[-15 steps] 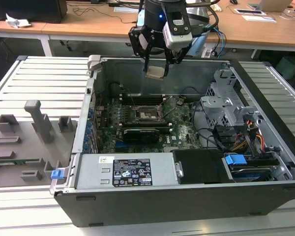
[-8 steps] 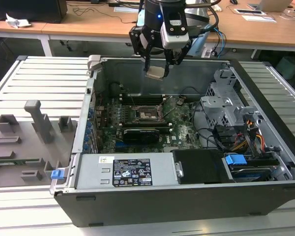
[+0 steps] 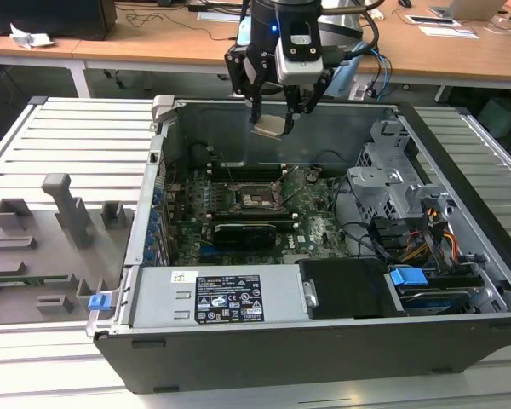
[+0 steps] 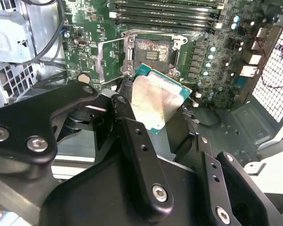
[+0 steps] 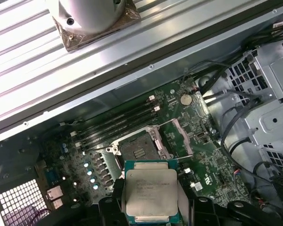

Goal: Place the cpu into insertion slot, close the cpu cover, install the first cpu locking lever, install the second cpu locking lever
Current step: 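Place the cpu into insertion slot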

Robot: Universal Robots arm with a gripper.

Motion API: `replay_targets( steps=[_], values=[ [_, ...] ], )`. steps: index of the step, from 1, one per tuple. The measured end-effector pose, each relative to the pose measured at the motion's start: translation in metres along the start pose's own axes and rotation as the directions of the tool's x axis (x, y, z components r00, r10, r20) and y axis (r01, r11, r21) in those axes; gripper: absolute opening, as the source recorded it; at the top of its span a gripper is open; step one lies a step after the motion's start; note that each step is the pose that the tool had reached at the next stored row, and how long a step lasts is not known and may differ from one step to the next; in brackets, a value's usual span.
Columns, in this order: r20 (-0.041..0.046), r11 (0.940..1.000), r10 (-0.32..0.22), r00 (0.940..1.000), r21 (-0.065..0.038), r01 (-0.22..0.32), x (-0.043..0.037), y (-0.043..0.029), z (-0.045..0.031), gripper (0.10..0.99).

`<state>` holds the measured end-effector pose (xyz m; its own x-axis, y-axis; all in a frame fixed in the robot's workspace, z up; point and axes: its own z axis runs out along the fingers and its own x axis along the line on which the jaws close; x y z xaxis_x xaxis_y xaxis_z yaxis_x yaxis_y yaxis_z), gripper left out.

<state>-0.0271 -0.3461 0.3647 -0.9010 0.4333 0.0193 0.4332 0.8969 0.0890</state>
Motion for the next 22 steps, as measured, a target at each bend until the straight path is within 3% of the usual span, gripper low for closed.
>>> replay_targets(
  steps=[8,22],
  values=[
    [0.0074,0.9965,0.084,0.9965,-0.002,-0.084,0.0,-0.0001,0.0006,0.529],
    [0.0183,0.9777,0.21,0.9776,-0.006,-0.21,0.0,-0.0001,0.0014,0.529]
  ],
)
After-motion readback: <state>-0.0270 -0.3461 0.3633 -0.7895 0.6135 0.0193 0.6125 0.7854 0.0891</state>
